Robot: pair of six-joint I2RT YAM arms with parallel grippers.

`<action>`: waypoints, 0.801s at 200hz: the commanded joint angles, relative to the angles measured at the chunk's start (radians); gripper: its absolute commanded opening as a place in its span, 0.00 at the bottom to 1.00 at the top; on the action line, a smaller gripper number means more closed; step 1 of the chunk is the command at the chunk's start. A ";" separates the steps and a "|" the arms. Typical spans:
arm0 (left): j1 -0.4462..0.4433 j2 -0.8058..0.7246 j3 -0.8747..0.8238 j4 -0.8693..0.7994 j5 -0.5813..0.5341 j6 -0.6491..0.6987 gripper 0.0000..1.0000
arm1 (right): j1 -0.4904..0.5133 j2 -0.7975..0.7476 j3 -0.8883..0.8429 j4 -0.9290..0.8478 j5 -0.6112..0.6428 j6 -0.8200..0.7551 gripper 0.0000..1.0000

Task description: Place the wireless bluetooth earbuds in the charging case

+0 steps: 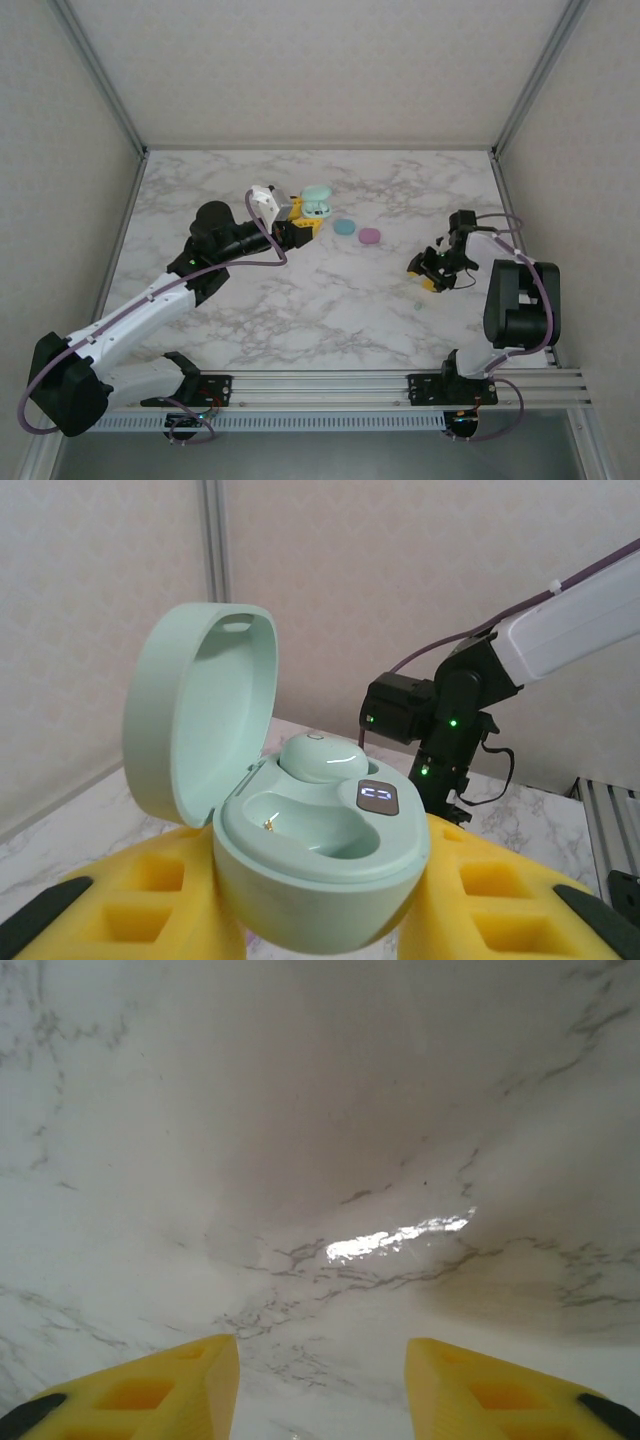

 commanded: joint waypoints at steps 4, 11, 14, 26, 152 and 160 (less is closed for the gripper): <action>-0.011 -0.012 -0.010 0.011 -0.013 0.008 0.21 | 0.015 0.008 -0.032 -0.036 0.019 -0.016 0.49; -0.011 -0.013 -0.012 0.014 -0.013 0.009 0.21 | 0.020 0.009 -0.041 -0.040 0.028 -0.011 0.49; -0.011 -0.012 -0.012 0.015 -0.013 0.008 0.21 | 0.022 0.007 -0.044 -0.041 0.031 -0.011 0.49; -0.011 -0.013 -0.015 0.016 -0.015 0.009 0.21 | 0.030 0.001 -0.062 -0.041 0.046 -0.006 0.49; -0.011 -0.008 -0.029 0.043 -0.012 0.003 0.21 | 0.102 -0.160 -0.146 -0.130 0.121 0.096 0.49; -0.011 -0.008 -0.027 0.043 -0.012 0.004 0.21 | 0.106 -0.163 -0.151 -0.127 0.106 0.100 0.49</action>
